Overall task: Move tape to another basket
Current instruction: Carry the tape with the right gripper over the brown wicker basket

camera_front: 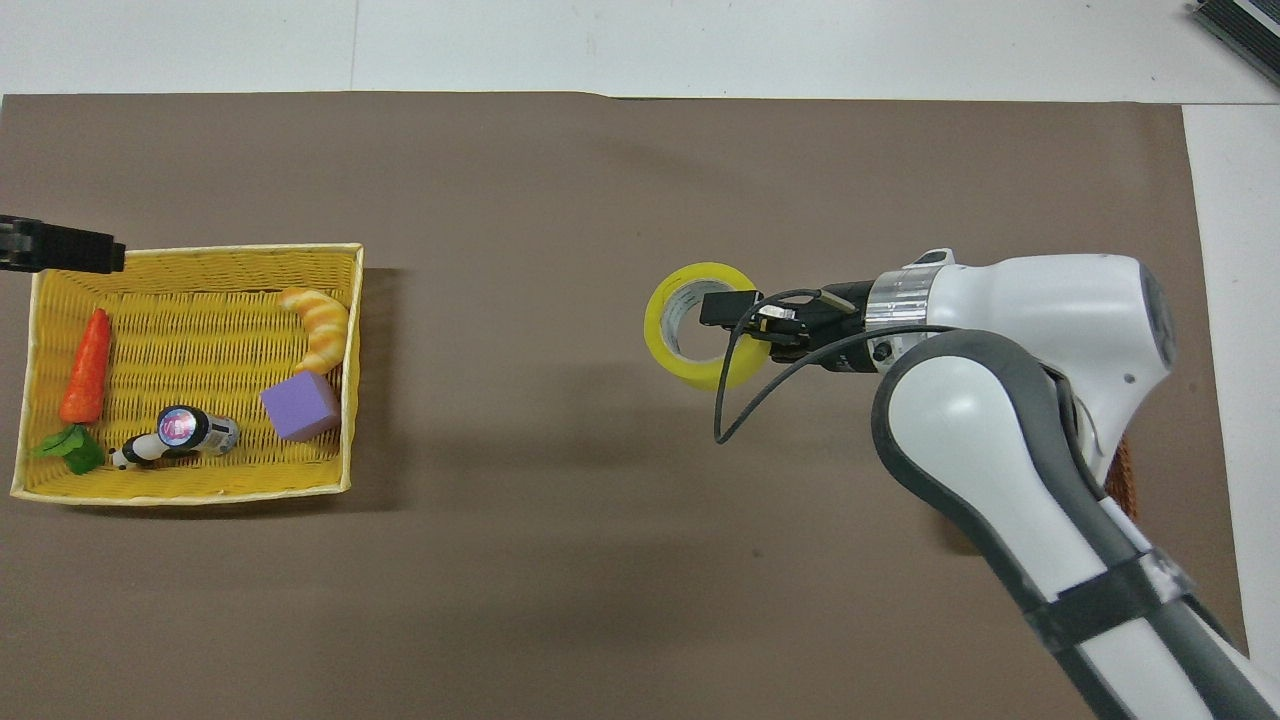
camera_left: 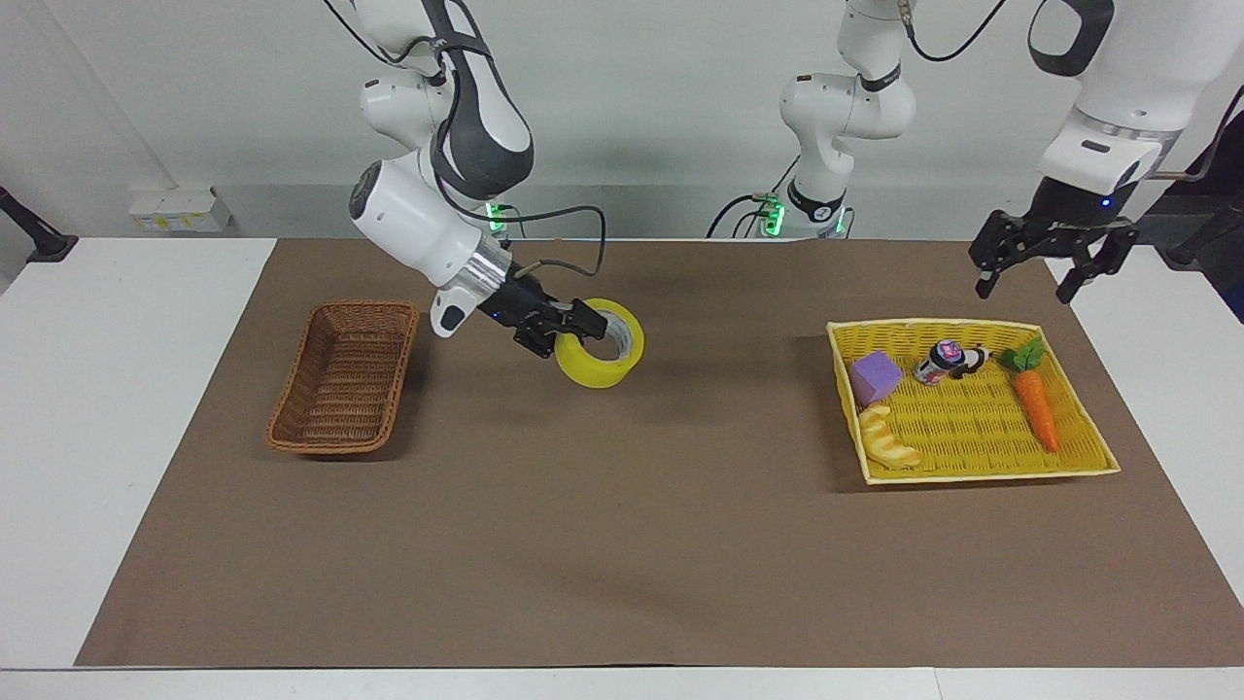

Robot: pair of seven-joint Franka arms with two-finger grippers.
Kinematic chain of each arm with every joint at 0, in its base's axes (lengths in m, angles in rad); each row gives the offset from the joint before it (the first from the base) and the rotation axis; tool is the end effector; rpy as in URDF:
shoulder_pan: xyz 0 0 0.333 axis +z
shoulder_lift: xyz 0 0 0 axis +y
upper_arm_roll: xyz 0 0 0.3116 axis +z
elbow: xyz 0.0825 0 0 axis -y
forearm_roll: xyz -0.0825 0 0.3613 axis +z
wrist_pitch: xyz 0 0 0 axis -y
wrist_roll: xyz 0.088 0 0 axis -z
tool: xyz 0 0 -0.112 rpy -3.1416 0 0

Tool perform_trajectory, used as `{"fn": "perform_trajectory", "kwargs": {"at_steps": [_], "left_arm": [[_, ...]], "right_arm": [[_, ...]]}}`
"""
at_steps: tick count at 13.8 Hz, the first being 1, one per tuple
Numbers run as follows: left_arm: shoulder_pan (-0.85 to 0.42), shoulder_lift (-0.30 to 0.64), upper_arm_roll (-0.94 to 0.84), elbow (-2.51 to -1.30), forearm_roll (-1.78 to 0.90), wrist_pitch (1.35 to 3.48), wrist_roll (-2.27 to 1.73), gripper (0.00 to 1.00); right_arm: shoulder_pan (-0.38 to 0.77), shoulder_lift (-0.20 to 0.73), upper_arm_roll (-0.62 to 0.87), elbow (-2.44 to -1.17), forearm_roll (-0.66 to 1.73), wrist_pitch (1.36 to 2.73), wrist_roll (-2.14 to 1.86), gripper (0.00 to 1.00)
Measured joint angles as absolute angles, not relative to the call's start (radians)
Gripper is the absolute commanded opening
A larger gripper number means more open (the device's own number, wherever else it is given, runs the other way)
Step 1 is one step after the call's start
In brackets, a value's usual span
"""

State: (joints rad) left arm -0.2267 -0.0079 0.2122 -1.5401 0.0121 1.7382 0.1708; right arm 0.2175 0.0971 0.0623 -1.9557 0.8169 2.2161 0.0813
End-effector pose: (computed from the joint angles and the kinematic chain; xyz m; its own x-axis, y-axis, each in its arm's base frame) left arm 0.5470 -0.0062 0.6499 0.9621 -0.1856 0.1996 -0.1802 -0.9826 -0.0450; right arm 0.5514 0.1852 0.4550 0.9704 -0.2336 -0.0608 -0.2165 -0.7308 -0.6473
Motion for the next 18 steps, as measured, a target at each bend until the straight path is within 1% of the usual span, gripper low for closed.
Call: {"fn": "perform_trajectory", "kwargs": {"at_steps": [2,4,6,9,12,18], "left_arm": [[-0.198,-0.010,0.215,-1.487,0.027,1.654,0.204,1.00],[-0.163,-0.011,0.216,-1.459,0.028,1.601,0.240,1.00],[-0.136,-0.011,0.216,-1.442,0.028,1.563,0.285,1.00],[-0.106,-0.015,0.217,-1.436,0.028,1.557,0.310,1.00],[-0.103,-0.032,0.215,-1.436,0.028,1.552,0.310,1.00],[-0.103,-0.037,0.202,-1.437,0.021,1.530,0.301,1.00]], "right_arm": [[0.191,0.097,0.061,-1.920,0.691,2.160,0.136,0.00],[0.177,0.097,0.060,-1.898,0.569,2.117,0.180,0.00],[0.165,0.096,0.059,-1.867,0.443,2.060,0.231,0.00],[0.157,0.093,0.058,-1.842,0.293,2.027,0.309,0.00],[0.119,0.083,0.057,-1.810,0.197,1.939,0.321,0.00],[-0.053,0.070,0.055,-1.811,0.173,1.831,0.146,0.00]]}}
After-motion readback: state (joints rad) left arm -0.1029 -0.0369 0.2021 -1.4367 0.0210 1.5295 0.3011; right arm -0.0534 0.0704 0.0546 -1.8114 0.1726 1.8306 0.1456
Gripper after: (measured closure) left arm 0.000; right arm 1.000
